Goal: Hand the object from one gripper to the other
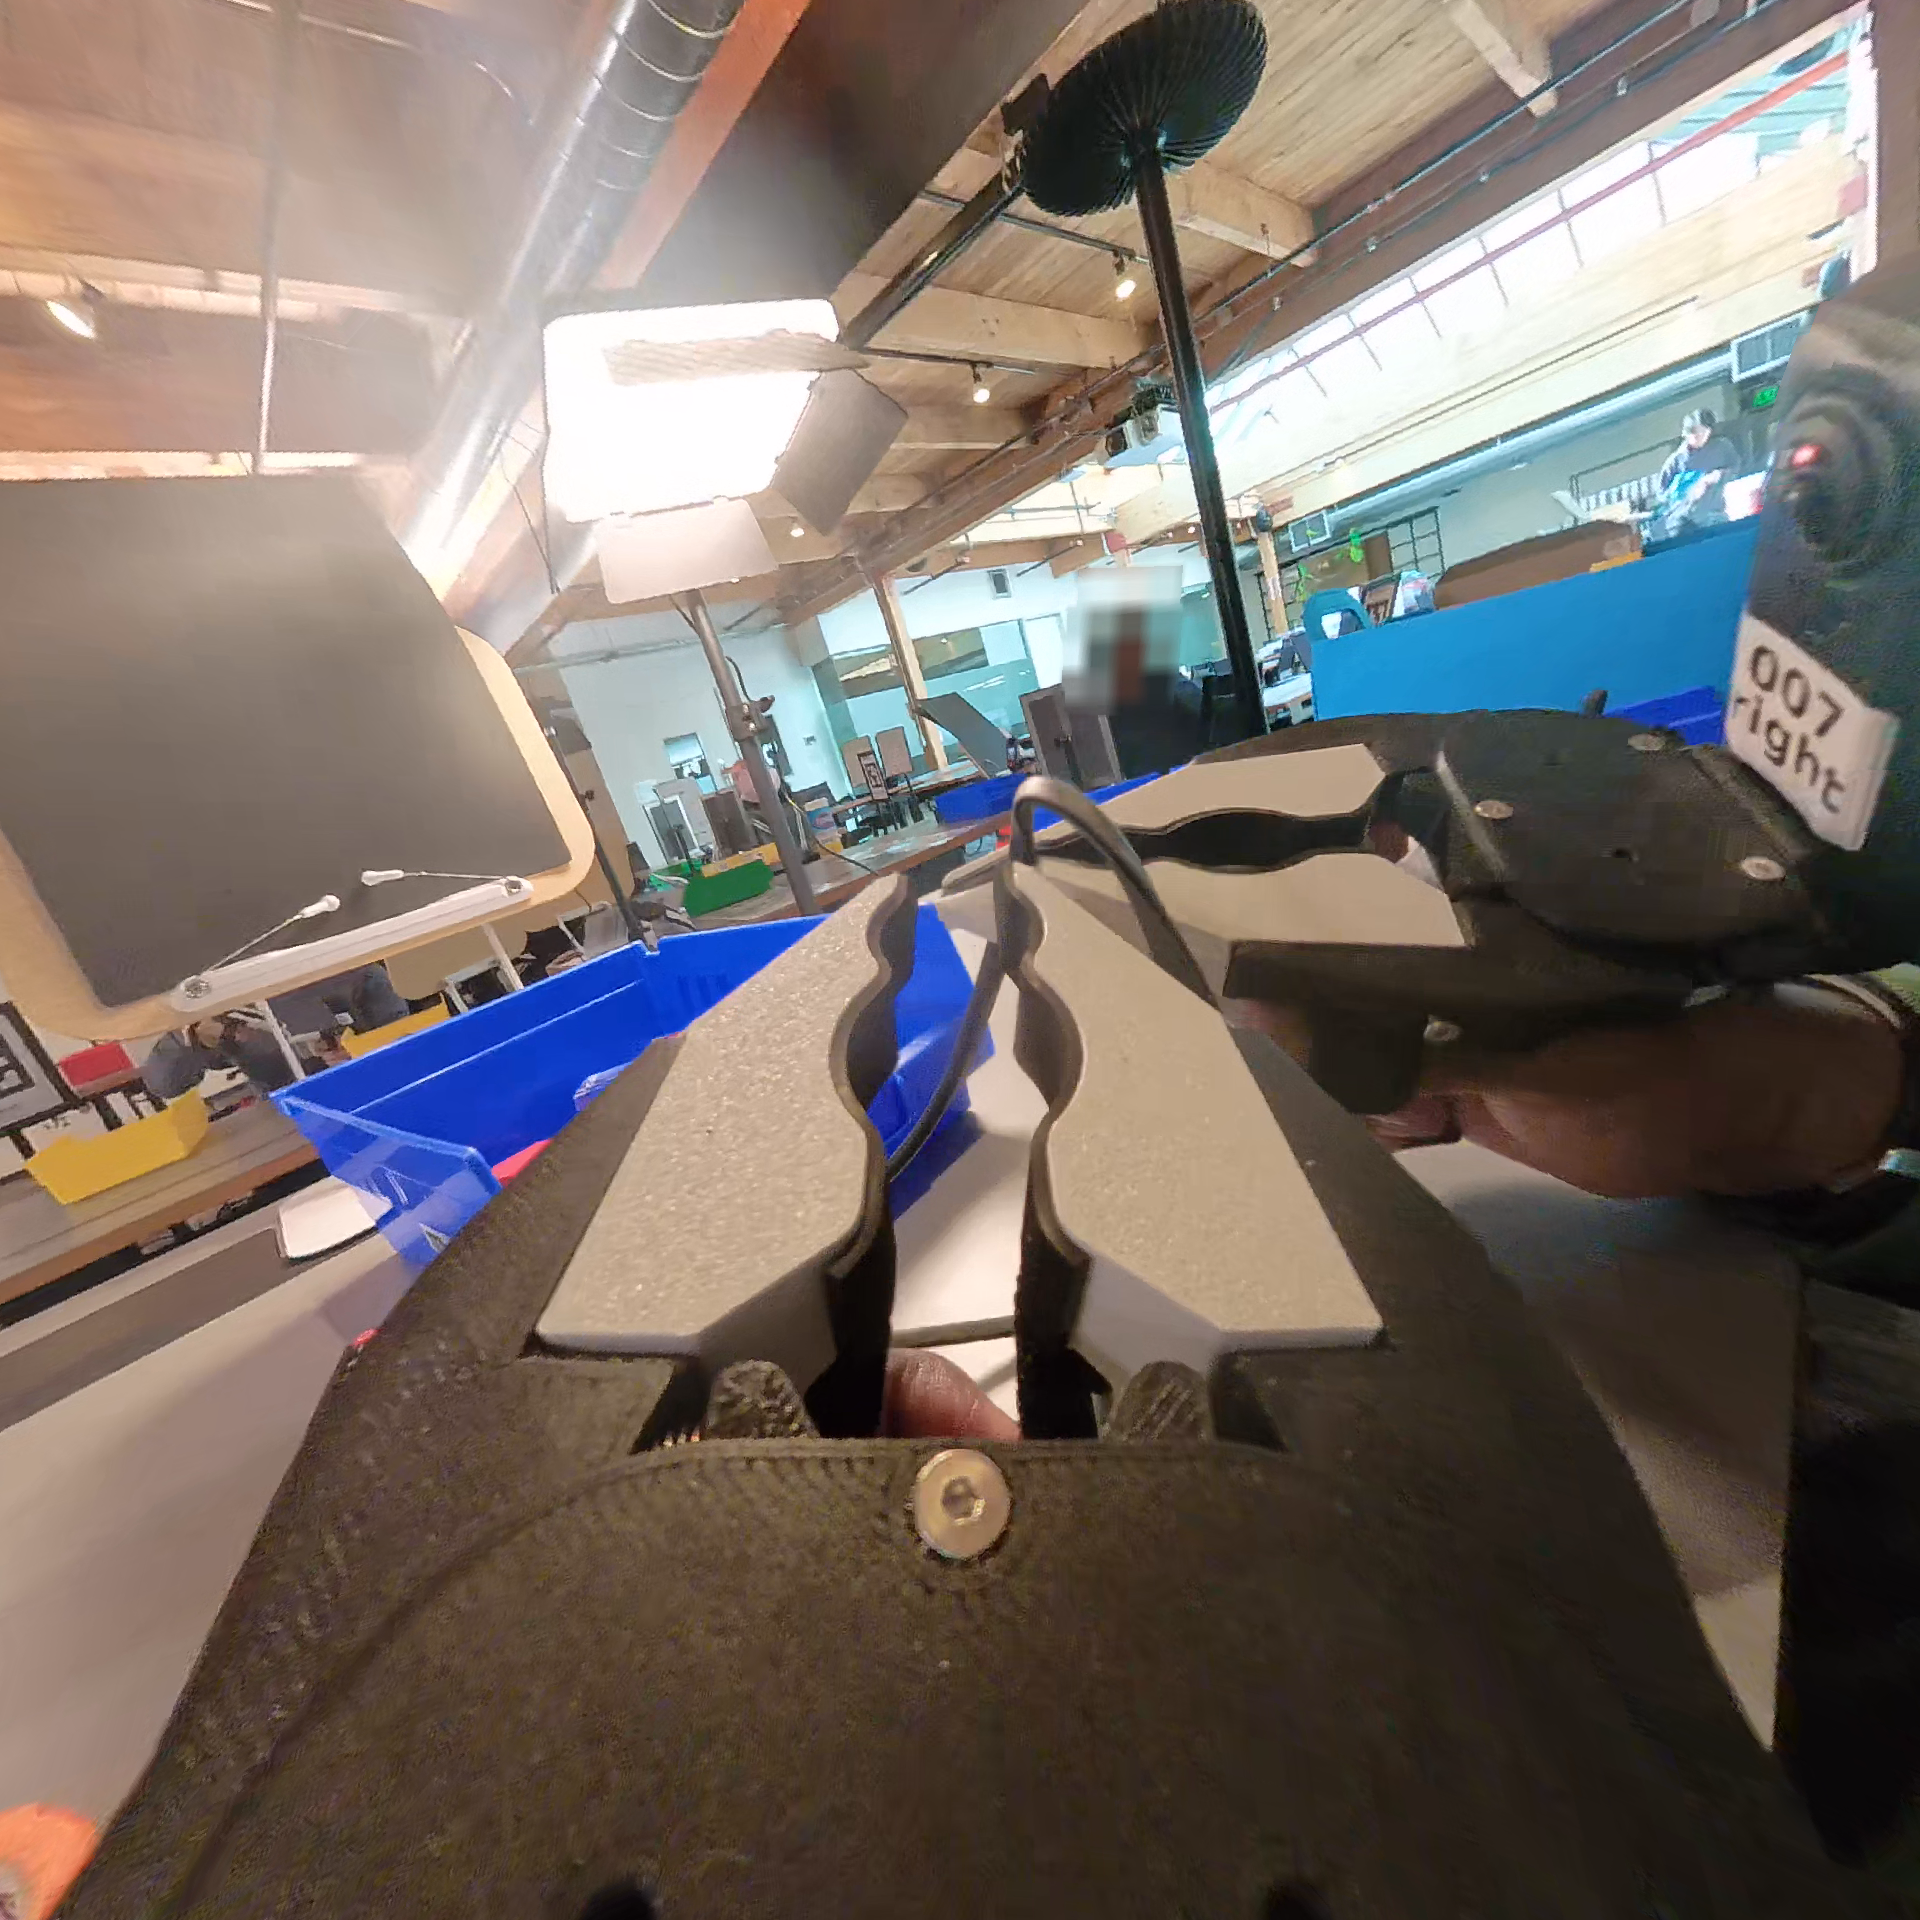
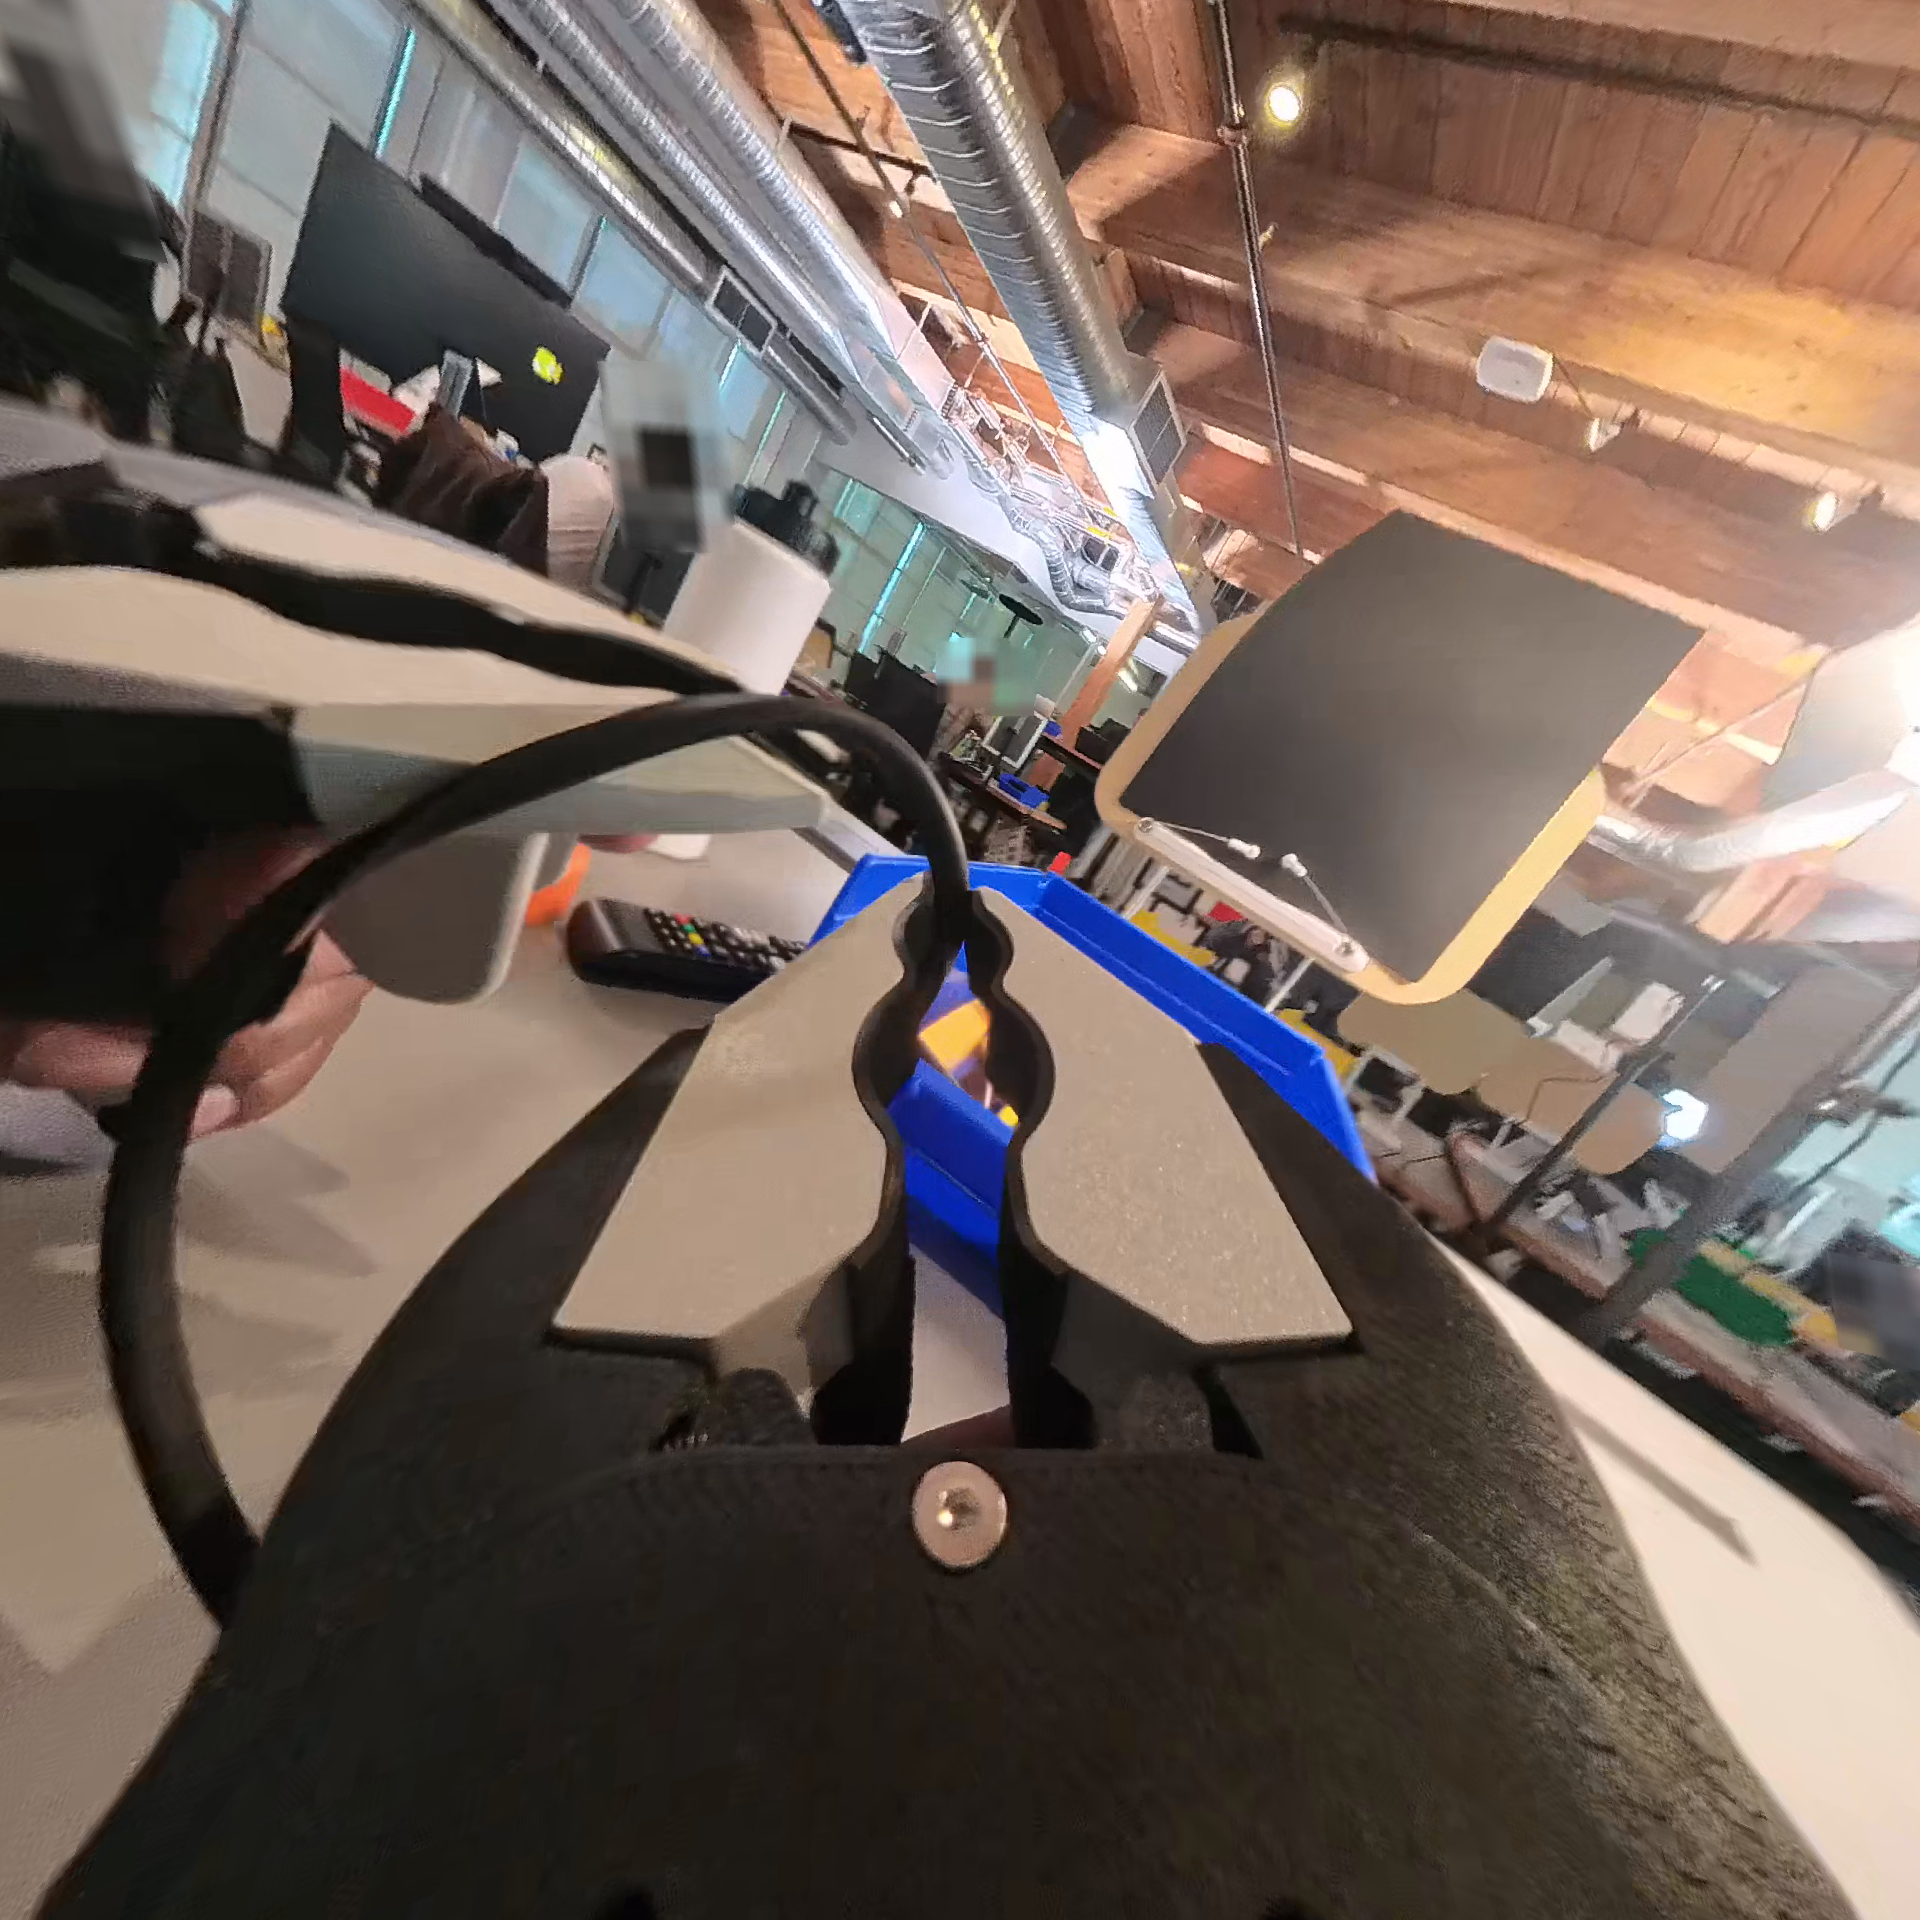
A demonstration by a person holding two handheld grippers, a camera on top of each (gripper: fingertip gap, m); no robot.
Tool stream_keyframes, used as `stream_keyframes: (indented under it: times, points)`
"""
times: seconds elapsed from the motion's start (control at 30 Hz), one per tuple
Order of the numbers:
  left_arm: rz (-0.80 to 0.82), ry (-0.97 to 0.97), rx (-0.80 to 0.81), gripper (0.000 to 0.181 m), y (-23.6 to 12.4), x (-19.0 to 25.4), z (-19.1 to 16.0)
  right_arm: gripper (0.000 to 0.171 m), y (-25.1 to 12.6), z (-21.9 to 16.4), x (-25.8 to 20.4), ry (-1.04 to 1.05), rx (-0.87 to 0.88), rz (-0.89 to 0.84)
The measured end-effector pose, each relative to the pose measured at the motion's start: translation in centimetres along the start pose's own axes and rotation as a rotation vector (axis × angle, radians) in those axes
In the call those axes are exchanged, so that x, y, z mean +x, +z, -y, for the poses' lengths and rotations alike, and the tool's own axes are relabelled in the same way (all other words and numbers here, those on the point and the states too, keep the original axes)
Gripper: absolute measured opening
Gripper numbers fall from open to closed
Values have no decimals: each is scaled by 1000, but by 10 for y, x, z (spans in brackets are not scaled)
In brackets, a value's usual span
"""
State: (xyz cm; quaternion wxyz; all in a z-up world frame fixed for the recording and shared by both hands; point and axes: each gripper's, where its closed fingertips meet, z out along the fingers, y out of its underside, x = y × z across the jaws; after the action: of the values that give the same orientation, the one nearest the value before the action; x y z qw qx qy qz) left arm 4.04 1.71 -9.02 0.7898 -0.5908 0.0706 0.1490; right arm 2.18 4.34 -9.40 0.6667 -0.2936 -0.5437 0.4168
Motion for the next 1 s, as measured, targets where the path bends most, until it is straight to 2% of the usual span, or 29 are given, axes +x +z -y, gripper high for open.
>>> stream_keyframes:
  times: [0.13,0.23,0.43,1.0]
  points:
    - [-9,-3,-46,15,2,2,-9,4,-2,4,5,207,40,61]
    - [0,39,-102,15,4,3,-19,4,-4,11,0,277,80,120]
    - [-8,96,-116,15,5,8,-21,4,-7,17,-16,217,109,182]
    - [-63,138,-110,15,5,22,-20,4,-10,22,-20,209,138,202]
